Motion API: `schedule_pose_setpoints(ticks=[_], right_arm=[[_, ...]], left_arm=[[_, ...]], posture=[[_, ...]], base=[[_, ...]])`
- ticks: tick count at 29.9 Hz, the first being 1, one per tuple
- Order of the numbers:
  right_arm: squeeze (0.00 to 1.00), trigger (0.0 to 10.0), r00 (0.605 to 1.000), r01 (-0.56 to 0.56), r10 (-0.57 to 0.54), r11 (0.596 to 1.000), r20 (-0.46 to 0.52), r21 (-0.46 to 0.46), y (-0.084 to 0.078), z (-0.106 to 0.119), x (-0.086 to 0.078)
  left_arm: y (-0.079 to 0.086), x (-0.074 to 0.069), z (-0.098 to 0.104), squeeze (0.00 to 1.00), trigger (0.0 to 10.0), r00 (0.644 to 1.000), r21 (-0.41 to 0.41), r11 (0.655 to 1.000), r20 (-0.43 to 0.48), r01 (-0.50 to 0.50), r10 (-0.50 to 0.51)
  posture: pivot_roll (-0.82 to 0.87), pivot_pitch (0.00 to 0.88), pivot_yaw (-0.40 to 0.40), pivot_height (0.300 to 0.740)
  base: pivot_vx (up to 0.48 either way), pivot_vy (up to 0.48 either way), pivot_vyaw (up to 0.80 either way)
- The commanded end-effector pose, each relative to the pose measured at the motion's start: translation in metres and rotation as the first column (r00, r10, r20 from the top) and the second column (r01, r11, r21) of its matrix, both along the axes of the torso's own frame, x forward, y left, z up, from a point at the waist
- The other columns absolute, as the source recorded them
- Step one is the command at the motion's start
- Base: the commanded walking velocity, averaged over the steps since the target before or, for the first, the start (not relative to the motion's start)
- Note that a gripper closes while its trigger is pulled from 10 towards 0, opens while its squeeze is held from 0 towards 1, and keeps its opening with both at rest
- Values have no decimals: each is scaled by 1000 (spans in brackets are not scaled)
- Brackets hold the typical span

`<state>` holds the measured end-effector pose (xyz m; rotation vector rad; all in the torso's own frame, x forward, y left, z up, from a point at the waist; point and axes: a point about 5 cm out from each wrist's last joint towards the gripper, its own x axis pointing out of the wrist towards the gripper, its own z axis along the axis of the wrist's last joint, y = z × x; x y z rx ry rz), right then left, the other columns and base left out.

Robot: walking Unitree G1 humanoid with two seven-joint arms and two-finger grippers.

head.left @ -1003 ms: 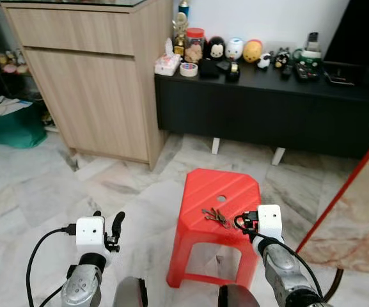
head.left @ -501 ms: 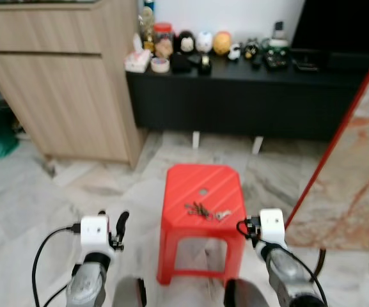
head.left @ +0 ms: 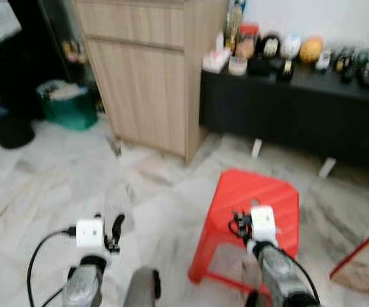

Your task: Hang keys on a hook

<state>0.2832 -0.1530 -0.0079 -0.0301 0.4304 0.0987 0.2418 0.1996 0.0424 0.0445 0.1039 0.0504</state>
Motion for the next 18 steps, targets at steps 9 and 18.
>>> schedule_pose_setpoints(ticks=[9, 18], right_arm=[[0, 10000, 999, 38, -38, 999, 14, -3, -7, 1, 0], [0, 10000, 999, 32, -32, 999, 18, 6, -6, 1, -1]], left_arm=[[-3, 4, 6, 0, 10000, 1000, -15, 1000, 18, 11, -11], [-3, 5, 7, 0, 10000, 1000, -15, 1000, 19, 16, -16]], posture=[[33, 22, -30, 591], [34, 24, -28, 591]], base=[[0, 0, 0], [0, 0, 526]])
